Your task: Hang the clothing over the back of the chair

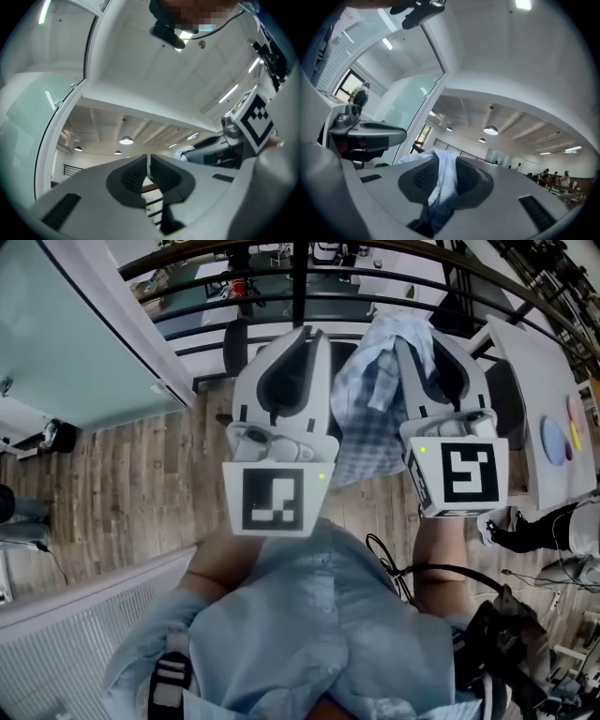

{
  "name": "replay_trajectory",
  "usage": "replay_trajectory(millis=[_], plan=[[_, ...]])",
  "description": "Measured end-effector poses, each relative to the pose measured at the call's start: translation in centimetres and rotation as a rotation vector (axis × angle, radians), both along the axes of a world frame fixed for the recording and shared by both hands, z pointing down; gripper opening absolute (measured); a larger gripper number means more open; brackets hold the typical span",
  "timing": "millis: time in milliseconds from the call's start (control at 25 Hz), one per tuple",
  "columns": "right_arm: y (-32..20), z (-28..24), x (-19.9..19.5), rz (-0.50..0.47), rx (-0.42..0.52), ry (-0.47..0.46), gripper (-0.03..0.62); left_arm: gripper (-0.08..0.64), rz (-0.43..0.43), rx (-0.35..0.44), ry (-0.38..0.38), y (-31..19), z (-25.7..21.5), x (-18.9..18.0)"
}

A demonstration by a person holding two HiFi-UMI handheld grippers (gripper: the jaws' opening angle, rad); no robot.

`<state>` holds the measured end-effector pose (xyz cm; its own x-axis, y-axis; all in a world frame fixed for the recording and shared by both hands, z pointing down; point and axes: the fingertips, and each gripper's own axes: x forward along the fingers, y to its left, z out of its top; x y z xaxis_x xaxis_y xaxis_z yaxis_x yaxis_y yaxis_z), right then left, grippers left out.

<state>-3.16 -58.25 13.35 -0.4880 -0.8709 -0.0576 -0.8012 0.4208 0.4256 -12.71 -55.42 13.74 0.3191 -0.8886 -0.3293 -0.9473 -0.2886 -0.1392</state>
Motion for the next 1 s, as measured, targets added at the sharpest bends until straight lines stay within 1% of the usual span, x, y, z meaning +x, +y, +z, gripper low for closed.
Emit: replay_trajectory(millis=[120, 200, 280, 400, 440, 520, 560, 640, 760, 880, 960, 1000], plan=[[-1.8, 1.8, -1.0, -0.042, -0.083, 0.112, 0.084, 0.029, 0.009, -0.024, 0.016, -0.9, 0.5, -0.3], [-2.6, 2.7, -1.8, -0.083, -0.143, 0.152, 0.095, 0.029, 0.019, -0.038, 0.017, -1.5, 0.7, -0.7], [-3.1, 3.0, -2.6, -0.137, -0.205, 0.161, 0.111, 0.029, 0.028, -0.052, 0.014, -2.3, 0.7, -1.2], [-3.6, 2.9, -3.0, -0.198, -0.273, 0.129, 0.170, 0.029, 0.035, -0.082, 0.015, -3.4, 1.0, -1.5], [-3.7, 2.8, -2.9, -0.204, -0.282, 0.118, 0.201, 0.029, 0.038, -0.092, 0.016, -3.6, 1.1, -1.4], [-4.1, 2.4, -2.5, -0.197, -0.277, 0.107, 0.312, 0.029, 0.043, -0.100, 0.013, -3.7, 1.2, -1.2], [-4.3, 2.2, -2.2, -0.189, -0.269, 0.105, 0.339, 0.029, 0.043, -0.101, 0.010, -3.7, 1.2, -1.1], [-4.2, 1.9, -1.8, -0.175, -0.250, 0.088, 0.348, 0.029, 0.042, -0.109, 0.005, -3.6, 1.6, -1.1], [-3.8, 1.4, -0.9, -0.146, -0.216, 0.031, 0.348, 0.029, 0.041, -0.118, 0.006, -3.3, 2.3, -1.2], [-3.4, 1.3, 0.0, -0.126, -0.208, -0.010, 0.348, 0.029, 0.039, -0.115, 0.008, -2.6, 2.6, -1.1], [-3.0, 1.7, 0.4, -0.111, -0.219, 0.012, 0.348, 0.029, 0.039, -0.112, 0.002, -2.0, 2.8, -0.9], [-2.8, 2.2, 0.5, -0.104, -0.230, 0.048, 0.347, 0.029, 0.038, -0.109, -0.003, -1.6, 2.9, -0.8]])
